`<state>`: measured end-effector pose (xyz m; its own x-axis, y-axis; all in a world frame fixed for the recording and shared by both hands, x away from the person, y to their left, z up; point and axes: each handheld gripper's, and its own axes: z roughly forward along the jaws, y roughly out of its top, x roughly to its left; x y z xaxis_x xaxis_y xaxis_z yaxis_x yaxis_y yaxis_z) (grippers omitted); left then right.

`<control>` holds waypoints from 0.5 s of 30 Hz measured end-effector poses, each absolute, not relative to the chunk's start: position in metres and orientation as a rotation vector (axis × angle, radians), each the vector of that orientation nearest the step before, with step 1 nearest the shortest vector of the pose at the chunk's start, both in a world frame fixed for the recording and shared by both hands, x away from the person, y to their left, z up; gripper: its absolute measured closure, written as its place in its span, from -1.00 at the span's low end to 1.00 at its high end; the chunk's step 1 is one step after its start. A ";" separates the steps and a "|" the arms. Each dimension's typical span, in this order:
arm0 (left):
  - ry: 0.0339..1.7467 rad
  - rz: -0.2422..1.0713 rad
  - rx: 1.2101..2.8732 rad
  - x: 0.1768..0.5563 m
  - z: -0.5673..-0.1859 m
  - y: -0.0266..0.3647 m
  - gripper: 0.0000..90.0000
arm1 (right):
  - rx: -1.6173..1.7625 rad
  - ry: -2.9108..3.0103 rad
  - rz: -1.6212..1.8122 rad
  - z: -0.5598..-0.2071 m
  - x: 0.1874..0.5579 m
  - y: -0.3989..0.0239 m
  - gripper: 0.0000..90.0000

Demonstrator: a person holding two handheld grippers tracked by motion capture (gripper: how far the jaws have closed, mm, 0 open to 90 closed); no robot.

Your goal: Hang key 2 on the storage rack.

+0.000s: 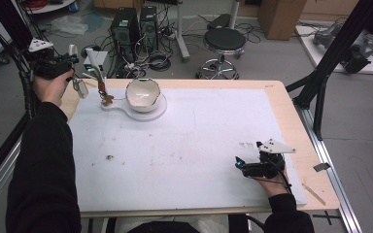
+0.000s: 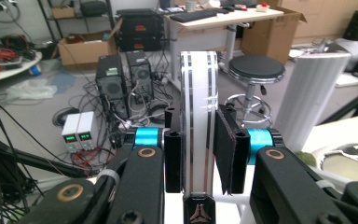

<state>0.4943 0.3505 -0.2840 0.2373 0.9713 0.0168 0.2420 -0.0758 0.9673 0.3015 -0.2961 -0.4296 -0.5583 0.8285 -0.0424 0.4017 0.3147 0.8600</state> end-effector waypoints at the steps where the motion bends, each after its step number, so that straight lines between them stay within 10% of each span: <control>1: 1.187 0.939 1.531 0.495 -0.284 0.350 0.66 | 1.090 2.103 1.169 -0.430 0.301 -0.296 -0.98; 15: 1.172 1.018 1.590 0.516 -0.269 0.343 0.66 | 1.087 2.101 1.161 -0.431 0.299 -0.299 -0.98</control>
<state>0.5161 0.3435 -0.2689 0.2162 0.9704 0.1077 0.2417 -0.1600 0.9571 0.2988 -0.2988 -0.4307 -0.5557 0.8301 -0.0460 0.4028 0.3173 0.8585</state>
